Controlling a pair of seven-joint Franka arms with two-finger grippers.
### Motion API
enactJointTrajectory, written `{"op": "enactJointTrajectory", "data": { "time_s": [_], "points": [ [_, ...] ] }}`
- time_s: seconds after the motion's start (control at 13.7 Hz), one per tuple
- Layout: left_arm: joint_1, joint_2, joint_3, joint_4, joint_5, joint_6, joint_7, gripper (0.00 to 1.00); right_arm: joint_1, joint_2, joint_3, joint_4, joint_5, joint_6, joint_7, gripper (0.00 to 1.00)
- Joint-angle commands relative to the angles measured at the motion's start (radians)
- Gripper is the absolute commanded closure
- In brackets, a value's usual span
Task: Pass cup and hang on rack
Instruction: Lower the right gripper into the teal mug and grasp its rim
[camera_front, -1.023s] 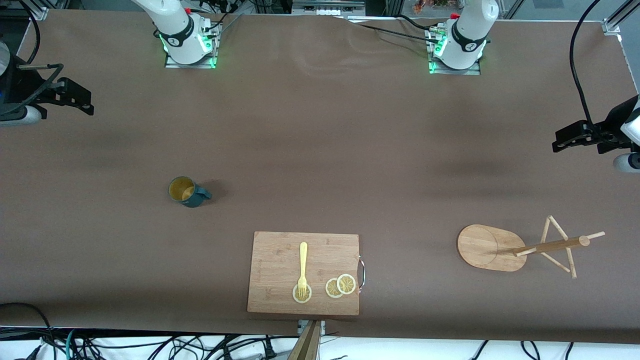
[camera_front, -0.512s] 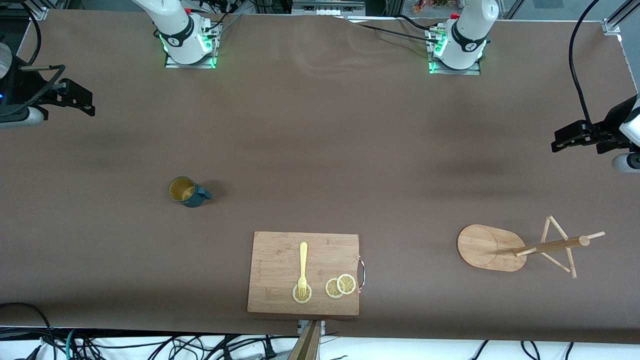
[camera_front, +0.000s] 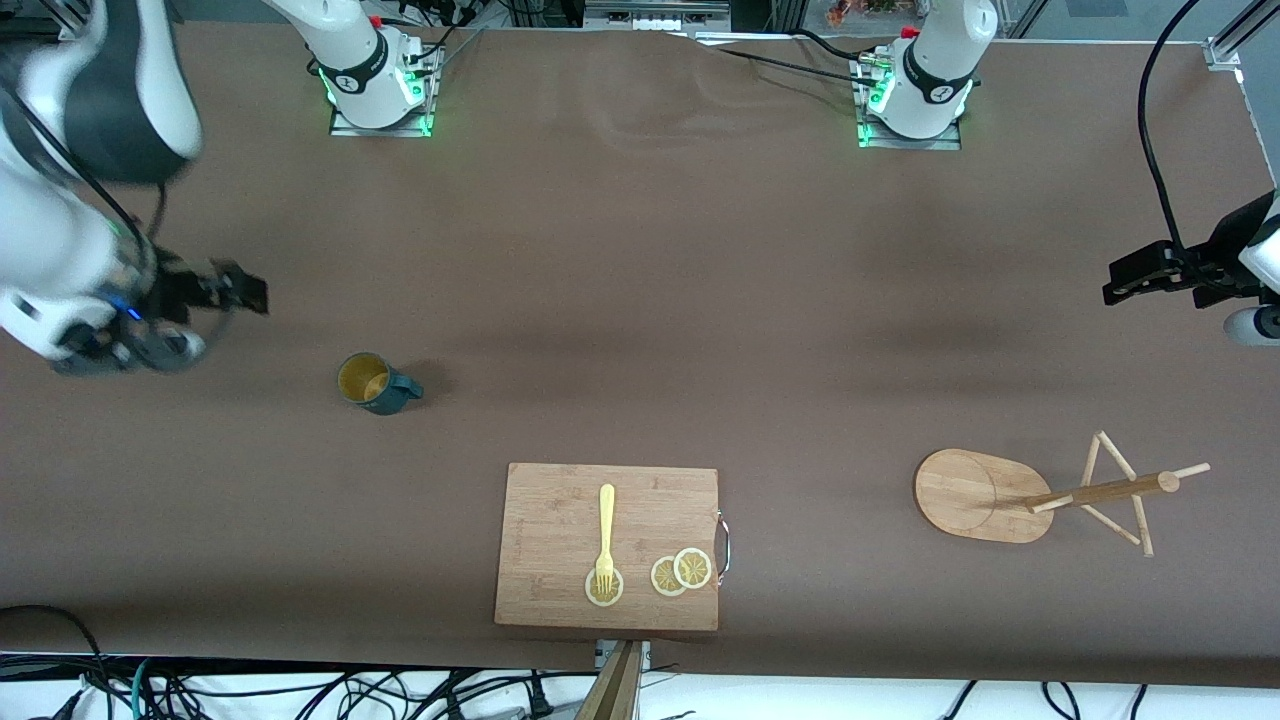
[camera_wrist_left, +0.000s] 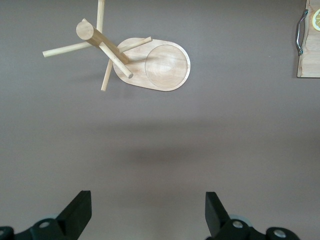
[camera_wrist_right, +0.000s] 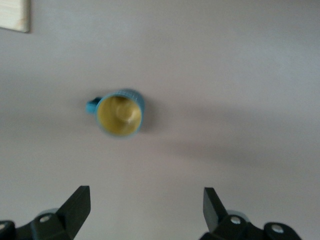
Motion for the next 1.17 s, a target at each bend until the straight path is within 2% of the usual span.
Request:
{"op": "enactJointTrajectory", "data": {
  "time_s": [0.0,0.07,0.15,0.58,0.73,0.88,0.95,1.1],
  "points": [
    [0.005,0.015,0.001,0.032,-0.021,-0.006,0.001,0.0,0.0,0.019,0.0,-0.182,0.016,0.256,0.026,0.0],
    [0.005,0.015,0.001,0.03,-0.021,-0.006,0.001,0.0,0.0,0.031,0.0,-0.252,0.019,0.356,0.031,0.0],
    [0.005,0.015,0.001,0.03,-0.021,-0.006,0.001,0.0,0.0,0.052,0.0,-0.277,0.039,0.407,0.05,0.0],
    [0.005,0.016,0.001,0.03,-0.022,-0.006,-0.001,0.0,0.013,0.141,0.003,-0.292,0.062,0.45,0.092,0.02],
    [0.005,0.016,0.001,0.03,-0.022,-0.006,-0.001,0.0,0.027,0.163,0.003,-0.294,0.062,0.479,0.098,0.07],
    [0.005,0.016,0.001,0.032,-0.022,-0.006,-0.001,0.0,0.029,0.18,0.003,-0.294,0.064,0.502,0.106,0.22],
    [0.005,0.016,0.001,0.03,-0.022,-0.006,-0.001,0.0,0.033,0.183,0.003,-0.294,0.071,0.503,0.106,0.4],
    [0.005,0.016,0.001,0.03,-0.022,-0.006,0.001,0.0,0.042,0.183,0.003,-0.292,0.085,0.495,0.107,0.9]
  ]
}}
